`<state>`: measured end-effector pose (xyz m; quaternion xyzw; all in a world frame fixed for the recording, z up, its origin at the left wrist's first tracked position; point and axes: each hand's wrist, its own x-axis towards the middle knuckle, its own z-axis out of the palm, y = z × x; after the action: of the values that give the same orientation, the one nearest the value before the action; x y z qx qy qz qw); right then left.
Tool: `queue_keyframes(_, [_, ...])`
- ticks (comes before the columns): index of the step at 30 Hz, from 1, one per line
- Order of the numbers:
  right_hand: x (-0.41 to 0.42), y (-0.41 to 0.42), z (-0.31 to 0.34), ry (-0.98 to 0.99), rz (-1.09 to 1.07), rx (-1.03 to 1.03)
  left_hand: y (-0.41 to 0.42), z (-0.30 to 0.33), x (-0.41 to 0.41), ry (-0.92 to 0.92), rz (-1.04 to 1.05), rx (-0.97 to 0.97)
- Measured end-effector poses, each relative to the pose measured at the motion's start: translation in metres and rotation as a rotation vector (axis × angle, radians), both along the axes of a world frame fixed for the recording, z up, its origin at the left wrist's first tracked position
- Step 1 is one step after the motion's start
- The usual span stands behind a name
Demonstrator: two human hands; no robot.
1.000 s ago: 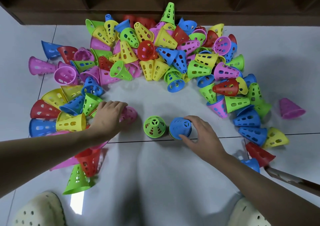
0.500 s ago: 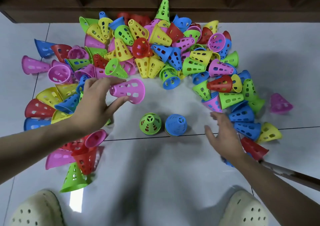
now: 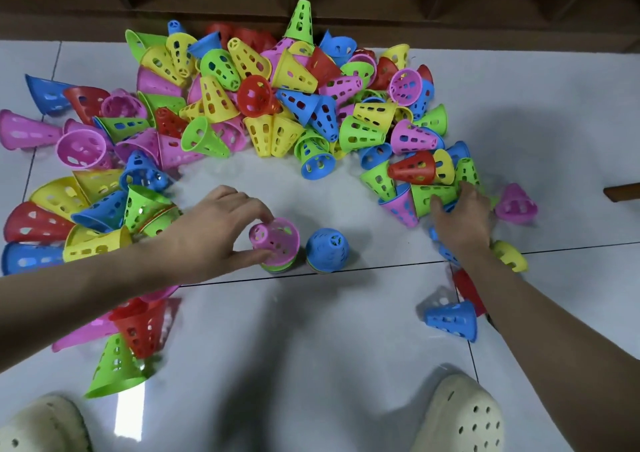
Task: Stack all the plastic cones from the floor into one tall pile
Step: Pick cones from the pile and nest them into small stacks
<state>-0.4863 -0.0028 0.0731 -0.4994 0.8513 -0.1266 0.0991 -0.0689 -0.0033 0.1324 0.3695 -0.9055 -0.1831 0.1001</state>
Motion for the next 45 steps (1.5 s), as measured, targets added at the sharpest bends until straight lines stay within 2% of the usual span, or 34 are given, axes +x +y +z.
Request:
queue_keyframes(5, [-0.006, -0.012, 0.002, 0.151, 0.079, 0.163, 0.007, -0.018, -0.005, -0.019, -0.028, 0.064])
queue_keyframes(10, [-0.002, -0.020, -0.002, 0.102, 0.131, 0.146, 0.006, -0.026, -0.008, -0.019, -0.013, 0.101])
queue_keyframes(13, [0.009, -0.014, -0.003, -0.002, 0.172, 0.031, 0.007, -0.026, -0.008, -0.009, 0.000, 0.115])
queue_keyframes(16, [0.026, -0.003, 0.003, -0.269, 0.214, -0.073, 0.009, -0.026, -0.007, 0.011, 0.023, 0.153])
queue_keyframes(18, [0.040, 0.008, 0.013, -0.377, 0.256, -0.125, 0.011, -0.028, -0.007, 0.015, 0.040, 0.178])
queue_keyframes(22, [0.070, 0.034, 0.045, -0.460, 0.360, -0.269, 0.015, -0.032, -0.008, 0.030, 0.111, 0.234])
queue_keyframes(28, [0.113, 0.067, 0.080, -0.533, 0.535, -0.349, 0.022, -0.032, -0.011, 0.027, 0.185, 0.280])
queue_keyframes(35, [0.129, 0.076, 0.039, -0.459, 0.771, -0.176, 0.030, -0.033, -0.007, -0.024, 0.207, 0.300])
queue_keyframes(39, [0.129, 0.072, 0.021, -0.415, 0.764, -0.019, 0.038, -0.031, -0.002, -0.043, 0.236, 0.297])
queue_keyframes(42, [0.130, 0.068, 0.020, -0.452, 0.785, 0.070, 0.041, -0.027, 0.000, -0.074, 0.240, 0.304])
queue_keyframes(45, [0.121, 0.061, 0.026, -0.540, 0.717, -0.036, 0.042, -0.026, 0.008, -0.139, 0.210, 0.291])
